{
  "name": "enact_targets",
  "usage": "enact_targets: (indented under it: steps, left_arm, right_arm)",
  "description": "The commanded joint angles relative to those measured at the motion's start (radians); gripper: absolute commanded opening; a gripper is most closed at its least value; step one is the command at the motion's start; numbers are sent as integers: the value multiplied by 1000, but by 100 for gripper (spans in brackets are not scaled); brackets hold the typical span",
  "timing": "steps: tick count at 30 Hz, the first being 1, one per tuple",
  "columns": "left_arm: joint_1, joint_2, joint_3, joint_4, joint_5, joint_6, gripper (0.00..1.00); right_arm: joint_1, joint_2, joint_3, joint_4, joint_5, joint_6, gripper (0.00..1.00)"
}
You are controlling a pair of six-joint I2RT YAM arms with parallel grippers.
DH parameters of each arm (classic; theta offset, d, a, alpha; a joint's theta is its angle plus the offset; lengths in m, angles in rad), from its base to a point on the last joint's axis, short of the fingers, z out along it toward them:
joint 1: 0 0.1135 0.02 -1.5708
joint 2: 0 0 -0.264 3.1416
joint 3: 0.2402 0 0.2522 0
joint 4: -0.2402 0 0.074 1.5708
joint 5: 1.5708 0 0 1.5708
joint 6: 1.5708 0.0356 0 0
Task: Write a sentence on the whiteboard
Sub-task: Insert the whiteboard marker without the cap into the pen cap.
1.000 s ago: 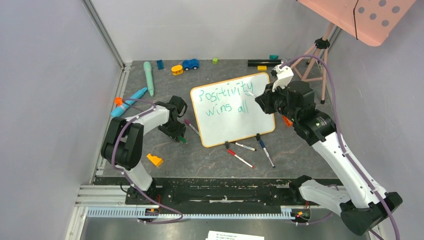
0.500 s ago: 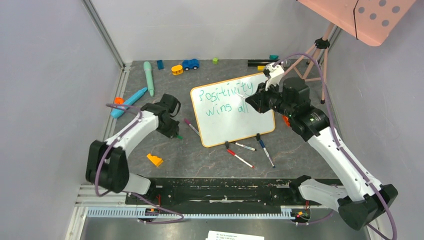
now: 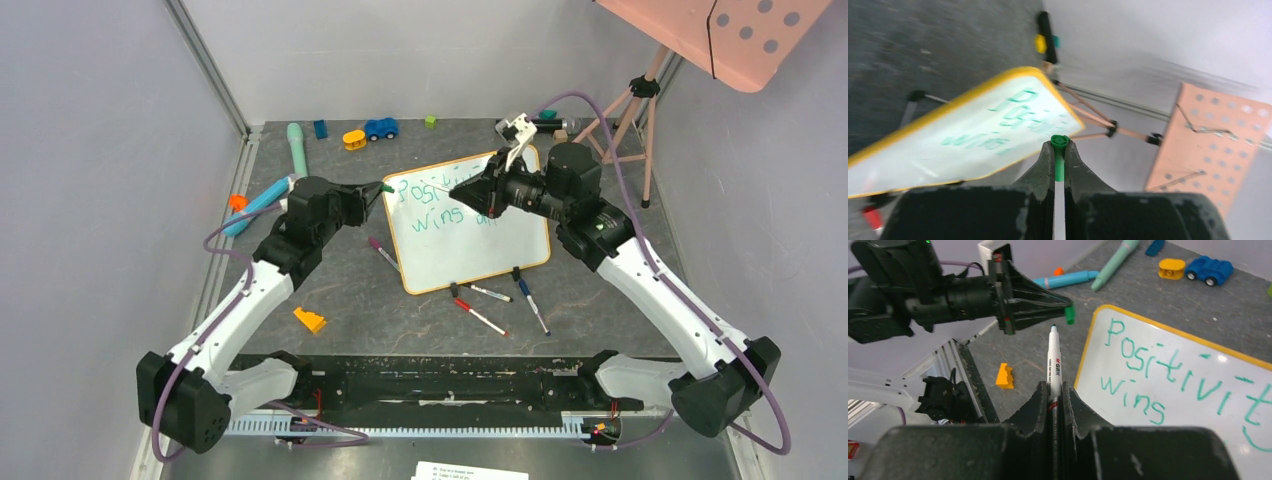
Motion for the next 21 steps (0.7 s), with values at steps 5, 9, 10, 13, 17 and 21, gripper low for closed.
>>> enact_targets:
  steps: [5,9,10,13,17,21]
  left_arm:
    - [-70,60,50,314,-6,-178,2]
    - [-77,68,48,335,-9,-221,2]
    - [-80,73,50,336,-4,-230,2]
    - [-86,88,60,336,33,-262,2]
    - [-101,82,57,336,43,-281,2]
    - [-108,66,48,336,39,-302,2]
  right_arm:
    - [70,38,97,102,-31,15,0]
    - [75,31,88,75,12,-6,0]
    - [76,30,84,69,28,-9,0]
    - [74,22,64,66,72,-15,0]
    - [75,4,51,52,162,-24,0]
    - [75,7,47,38,175,-27,0]
